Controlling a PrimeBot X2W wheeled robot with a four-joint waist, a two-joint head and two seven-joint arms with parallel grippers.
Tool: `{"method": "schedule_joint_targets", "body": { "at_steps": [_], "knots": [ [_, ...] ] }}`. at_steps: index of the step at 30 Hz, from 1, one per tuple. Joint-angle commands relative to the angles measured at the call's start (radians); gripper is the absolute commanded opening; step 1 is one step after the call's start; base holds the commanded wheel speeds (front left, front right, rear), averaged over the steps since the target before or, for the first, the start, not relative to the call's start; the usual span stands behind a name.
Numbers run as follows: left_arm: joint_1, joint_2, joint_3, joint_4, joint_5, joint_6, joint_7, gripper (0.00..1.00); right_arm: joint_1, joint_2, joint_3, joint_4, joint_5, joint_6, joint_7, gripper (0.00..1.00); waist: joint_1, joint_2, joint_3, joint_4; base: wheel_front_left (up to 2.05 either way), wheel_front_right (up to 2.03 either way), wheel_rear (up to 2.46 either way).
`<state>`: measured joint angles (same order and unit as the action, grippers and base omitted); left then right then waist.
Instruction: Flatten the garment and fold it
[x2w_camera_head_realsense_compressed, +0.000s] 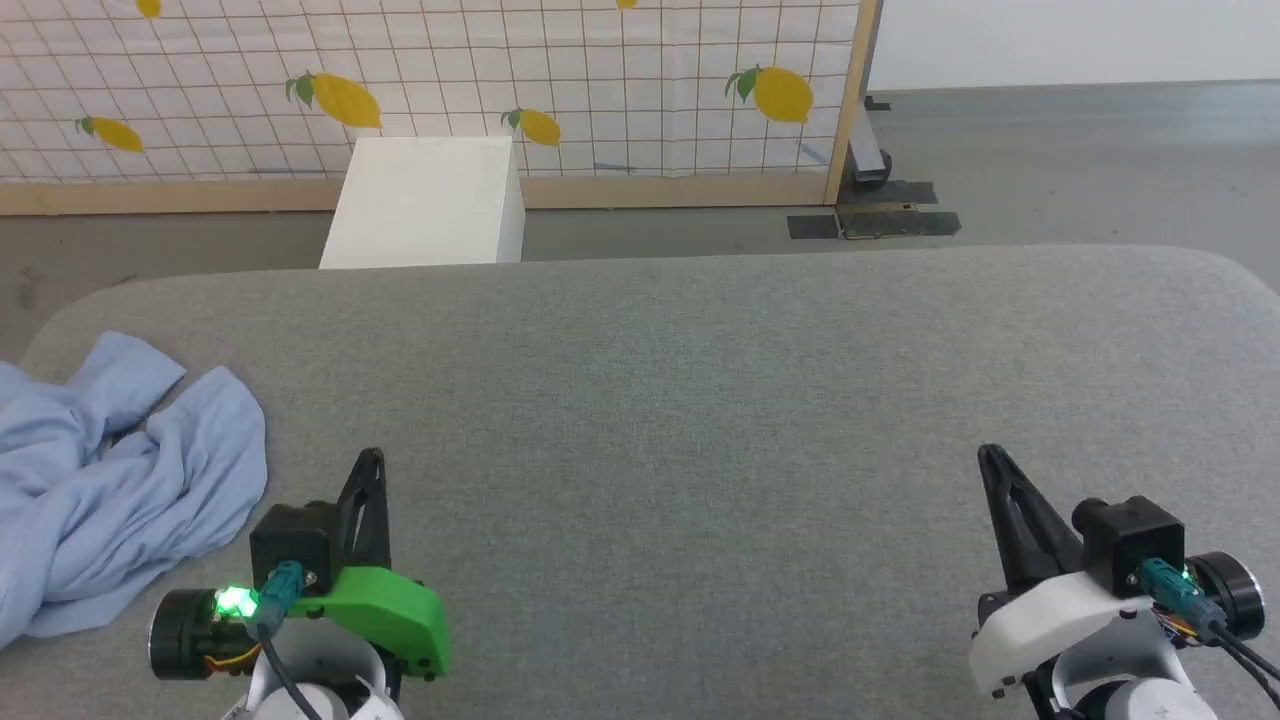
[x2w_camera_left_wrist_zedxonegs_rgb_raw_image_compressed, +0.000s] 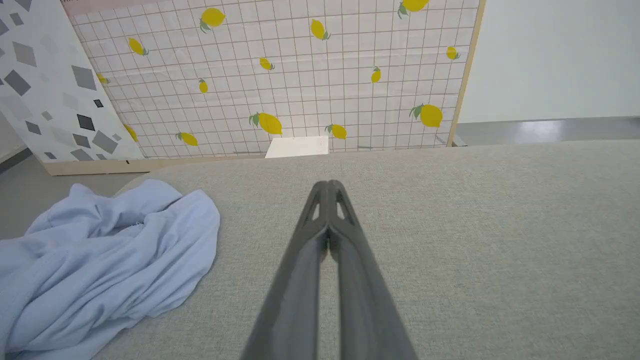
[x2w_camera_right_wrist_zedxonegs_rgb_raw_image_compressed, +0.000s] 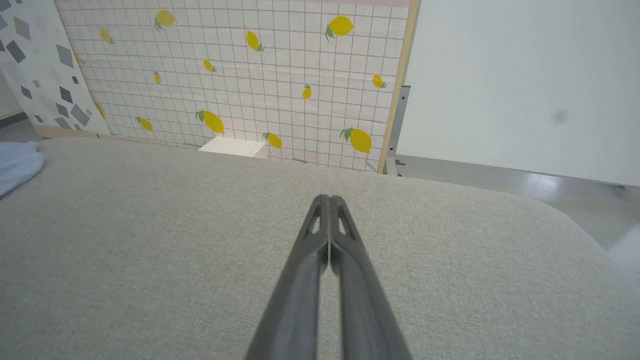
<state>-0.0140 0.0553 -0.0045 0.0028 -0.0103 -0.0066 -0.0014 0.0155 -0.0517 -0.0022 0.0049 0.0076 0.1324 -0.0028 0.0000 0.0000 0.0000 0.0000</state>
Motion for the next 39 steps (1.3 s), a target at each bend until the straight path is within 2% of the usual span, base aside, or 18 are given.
{"method": "schedule_joint_targets", "body": {
  "at_steps": [1, 16, 17, 28, 39],
  "knots": [
    [0.014, -0.005, 0.005, -0.003, 0.010, 0.007, 0.001, 0.00, -0.015, 0.001, 0.002, -0.005, -0.008, -0.002, 0.003, 0.00, 0.0000, 0.0000, 0.000, 0.000, 0.00, 0.00, 0.00],
    [0.014, -0.005, 0.005, -0.003, 0.010, 0.007, 0.001, 0.00, -0.015, 0.001, 0.002, -0.005, -0.008, -0.002, 0.003, 0.00, 0.0000, 0.0000, 0.000, 0.000, 0.00, 0.00, 0.00],
    [0.000, 0.000, -0.001, 0.000, -0.001, 0.000, 0.000, 1.00, 0.000, 0.000, 0.000, 0.000, 0.000, 0.000, 0.000, 1.00, 0.0000, 0.0000, 0.000, 0.000, 0.00, 0.00, 0.00],
    [-0.008, 0.000, -0.018, 0.015, -0.017, 0.011, -0.016, 1.00, -0.002, 0.000, -0.003, 0.009, 0.008, 0.000, -0.012, 1.00, 0.0000, 0.0000, 0.000, 0.007, 0.00, 0.00, 0.00],
    [-0.015, 0.002, -0.029, 0.035, -0.041, 0.028, -0.039, 1.00, -0.006, 0.000, 0.002, 0.021, 0.017, 0.000, -0.030, 1.00, 0.0000, 0.0000, -0.002, 0.050, 0.00, 0.00, 0.00]
  ]
}}
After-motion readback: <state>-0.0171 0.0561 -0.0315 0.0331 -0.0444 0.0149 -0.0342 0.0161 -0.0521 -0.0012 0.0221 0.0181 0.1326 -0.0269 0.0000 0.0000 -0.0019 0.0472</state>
